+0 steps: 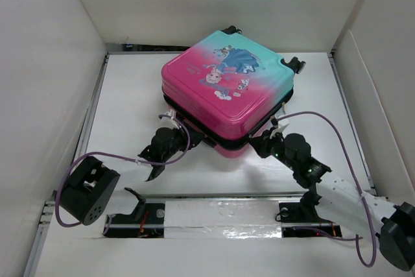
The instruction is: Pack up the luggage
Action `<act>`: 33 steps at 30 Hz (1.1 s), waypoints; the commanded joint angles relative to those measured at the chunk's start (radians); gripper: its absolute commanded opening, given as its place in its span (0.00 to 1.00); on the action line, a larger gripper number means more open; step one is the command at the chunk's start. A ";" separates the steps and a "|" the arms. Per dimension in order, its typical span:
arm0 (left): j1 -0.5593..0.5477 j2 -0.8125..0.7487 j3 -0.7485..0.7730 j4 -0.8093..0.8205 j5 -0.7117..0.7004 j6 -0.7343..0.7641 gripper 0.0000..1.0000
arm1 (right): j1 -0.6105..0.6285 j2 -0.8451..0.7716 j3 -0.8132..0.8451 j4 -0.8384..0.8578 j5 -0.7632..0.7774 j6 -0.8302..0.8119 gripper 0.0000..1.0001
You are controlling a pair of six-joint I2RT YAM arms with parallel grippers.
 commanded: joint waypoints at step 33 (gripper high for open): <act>-0.092 0.126 0.075 0.223 0.015 0.019 0.00 | 0.571 0.301 0.238 -0.011 0.331 0.233 0.00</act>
